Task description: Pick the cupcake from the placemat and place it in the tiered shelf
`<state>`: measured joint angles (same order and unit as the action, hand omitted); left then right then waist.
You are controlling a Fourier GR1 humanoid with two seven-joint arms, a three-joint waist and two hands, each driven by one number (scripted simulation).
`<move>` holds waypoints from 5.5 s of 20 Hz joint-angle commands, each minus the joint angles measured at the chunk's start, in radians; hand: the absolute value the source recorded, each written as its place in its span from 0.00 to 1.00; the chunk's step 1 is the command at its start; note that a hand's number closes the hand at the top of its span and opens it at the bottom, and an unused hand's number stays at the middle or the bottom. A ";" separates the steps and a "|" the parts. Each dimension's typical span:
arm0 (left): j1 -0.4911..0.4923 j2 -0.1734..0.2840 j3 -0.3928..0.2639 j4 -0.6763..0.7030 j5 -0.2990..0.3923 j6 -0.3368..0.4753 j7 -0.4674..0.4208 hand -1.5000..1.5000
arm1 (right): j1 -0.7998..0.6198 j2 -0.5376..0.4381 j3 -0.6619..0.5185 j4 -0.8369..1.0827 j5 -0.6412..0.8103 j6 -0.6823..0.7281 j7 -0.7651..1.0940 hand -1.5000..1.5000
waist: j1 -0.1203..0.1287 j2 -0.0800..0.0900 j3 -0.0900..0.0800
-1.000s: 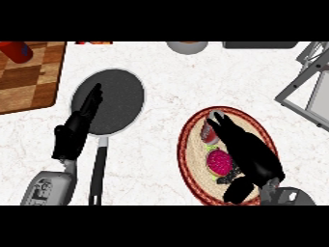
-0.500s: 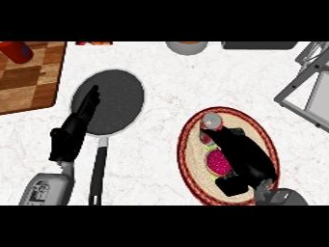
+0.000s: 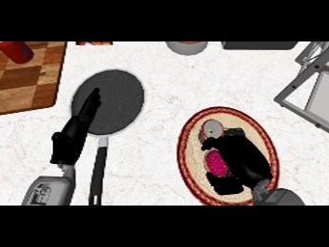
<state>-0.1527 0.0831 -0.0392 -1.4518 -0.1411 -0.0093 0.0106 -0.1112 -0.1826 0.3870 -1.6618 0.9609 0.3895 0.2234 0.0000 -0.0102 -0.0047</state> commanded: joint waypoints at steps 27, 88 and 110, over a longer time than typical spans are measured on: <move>0.035 -0.016 0.018 -0.014 -0.013 0.042 0.014 0.50 | 0.520 -0.922 -0.971 0.181 -1.095 0.277 -1.258 1.00 | -0.061 0.001 0.005; -0.050 -0.019 0.015 0.034 -0.004 -0.028 -0.004 0.50 | -0.730 -0.921 -0.595 1.122 -1.160 0.139 -0.986 1.00 | 0.031 0.019 0.006; -0.082 -0.034 -0.001 0.036 -0.034 -0.010 0.005 0.50 | -0.936 -0.930 -0.595 1.438 -1.003 0.076 -0.898 0.00 | 0.049 0.027 0.008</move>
<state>-0.2166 0.0529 -0.0331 -1.4068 -0.1649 -0.0255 0.0062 -0.9976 -1.1111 -0.1983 -0.2538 -0.0390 0.3939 -0.6958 0.0431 0.0148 0.0018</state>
